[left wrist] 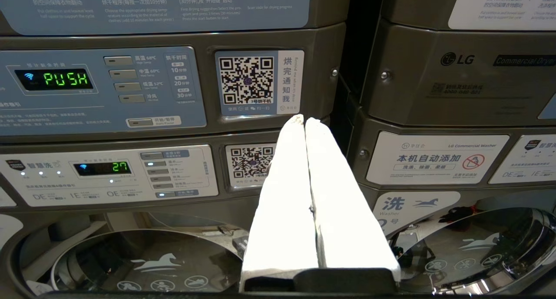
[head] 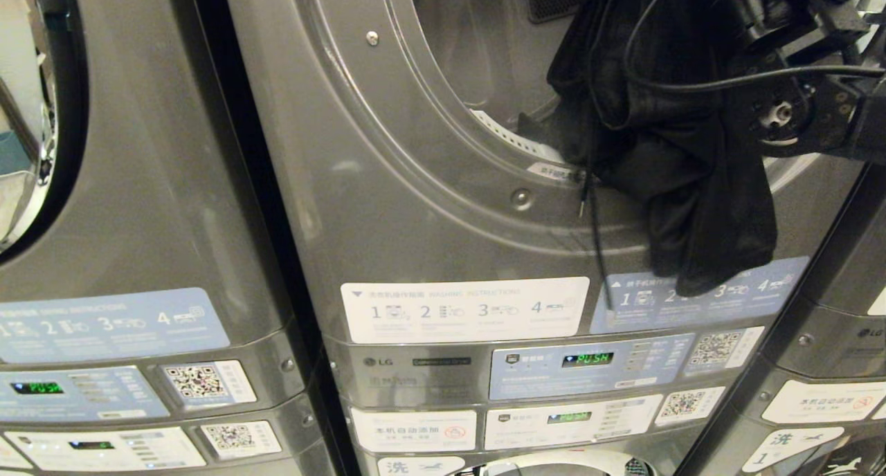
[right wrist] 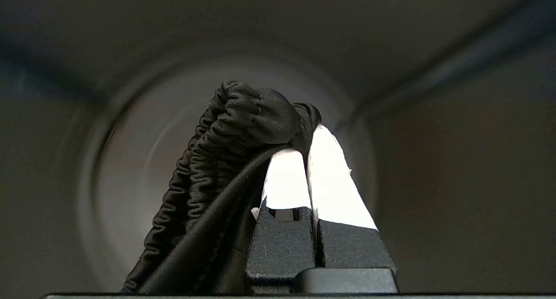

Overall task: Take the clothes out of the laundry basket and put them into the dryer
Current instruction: Put the clothes in the dryer

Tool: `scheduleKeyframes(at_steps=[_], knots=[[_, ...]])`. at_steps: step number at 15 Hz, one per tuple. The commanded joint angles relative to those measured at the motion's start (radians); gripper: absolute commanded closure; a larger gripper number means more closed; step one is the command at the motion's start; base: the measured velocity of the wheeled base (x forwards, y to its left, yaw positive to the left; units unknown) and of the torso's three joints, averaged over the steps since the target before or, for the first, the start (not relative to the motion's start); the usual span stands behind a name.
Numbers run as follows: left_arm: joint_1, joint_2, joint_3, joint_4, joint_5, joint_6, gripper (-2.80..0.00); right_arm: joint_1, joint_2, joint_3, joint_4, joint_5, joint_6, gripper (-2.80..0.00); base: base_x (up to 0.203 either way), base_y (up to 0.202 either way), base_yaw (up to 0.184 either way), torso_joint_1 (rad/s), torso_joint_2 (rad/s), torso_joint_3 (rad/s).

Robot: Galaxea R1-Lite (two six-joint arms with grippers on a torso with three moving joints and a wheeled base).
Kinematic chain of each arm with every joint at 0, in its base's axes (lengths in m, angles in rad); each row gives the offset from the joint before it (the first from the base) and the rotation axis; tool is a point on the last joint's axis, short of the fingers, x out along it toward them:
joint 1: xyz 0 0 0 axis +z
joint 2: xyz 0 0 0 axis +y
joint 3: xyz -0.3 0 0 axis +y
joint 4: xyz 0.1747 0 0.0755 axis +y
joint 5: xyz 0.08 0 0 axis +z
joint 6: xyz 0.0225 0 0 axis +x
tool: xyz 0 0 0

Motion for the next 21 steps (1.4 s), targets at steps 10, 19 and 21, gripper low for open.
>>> scheduleKeyframes(at_steps=[10, 19, 21], knots=[[0.000, 0.000, 0.000, 0.000, 0.000, 0.000, 0.00, -0.036, 0.094, 0.000, 0.191, 0.014, 0.065, 0.00, 0.000, 0.000, 0.000, 0.000, 0.00, 0.000], [0.000, 0.000, 0.000, 0.000, 0.000, 0.000, 0.00, -0.039, 0.096, -0.002, 0.185, 0.023, 0.080, -2.80, 0.000, 0.000, 0.000, 0.000, 0.00, 0.000], [0.000, 0.000, 0.000, 0.000, 0.000, 0.000, 0.00, -0.039, 0.063, -0.002, 0.172, 0.043, 0.082, -2.80, 0.000, 0.000, 0.000, 0.000, 0.00, 0.000]])
